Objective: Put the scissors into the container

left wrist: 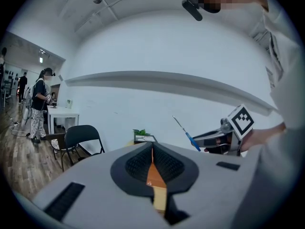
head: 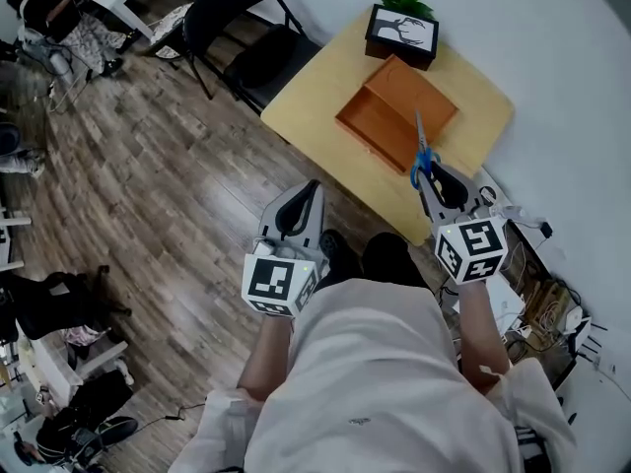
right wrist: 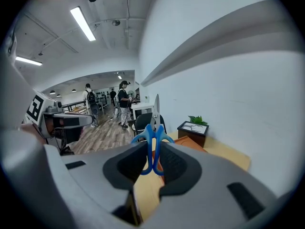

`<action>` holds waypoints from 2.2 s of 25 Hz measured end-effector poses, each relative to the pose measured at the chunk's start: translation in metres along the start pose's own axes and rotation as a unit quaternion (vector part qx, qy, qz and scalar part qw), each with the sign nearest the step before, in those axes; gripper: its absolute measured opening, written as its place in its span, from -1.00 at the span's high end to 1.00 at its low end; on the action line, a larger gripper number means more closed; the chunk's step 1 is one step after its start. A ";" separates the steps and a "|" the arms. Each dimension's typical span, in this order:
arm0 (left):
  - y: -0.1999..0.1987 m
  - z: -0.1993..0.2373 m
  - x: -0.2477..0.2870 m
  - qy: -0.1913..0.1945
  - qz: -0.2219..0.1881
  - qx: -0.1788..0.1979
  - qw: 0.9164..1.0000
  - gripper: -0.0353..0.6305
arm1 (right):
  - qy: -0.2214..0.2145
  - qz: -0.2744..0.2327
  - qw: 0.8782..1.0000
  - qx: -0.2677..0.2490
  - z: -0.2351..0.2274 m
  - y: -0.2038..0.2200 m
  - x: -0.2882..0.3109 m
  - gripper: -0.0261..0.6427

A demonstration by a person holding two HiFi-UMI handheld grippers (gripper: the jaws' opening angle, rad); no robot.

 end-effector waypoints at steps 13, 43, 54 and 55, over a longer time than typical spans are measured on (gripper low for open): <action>0.013 0.027 0.027 0.012 0.021 -0.029 0.999 0.87 | 0.018 0.087 0.993 -0.077 -0.030 0.028 0.072 0.67; 0.010 0.075 0.152 -0.041 0.075 -0.036 0.996 0.87 | -0.022 0.311 0.935 -0.167 -0.108 0.125 0.240 0.67; 0.011 0.082 0.162 -0.035 0.083 -0.036 0.995 0.87 | -0.028 0.359 0.913 -0.192 -0.109 0.146 0.259 0.67; 0.011 0.082 0.163 -0.033 0.083 -0.036 0.995 0.87 | -0.026 0.364 0.911 -0.190 -0.109 0.148 0.260 0.67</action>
Point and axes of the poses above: the fingertips, and each gripper's own axes: x forward along the fingers, z to its left, y out of its underside, the point moved 2 cm from there along -x, backward along the fingers, and after that the axes turned 10 degrees about x, right-handed, at the moved point
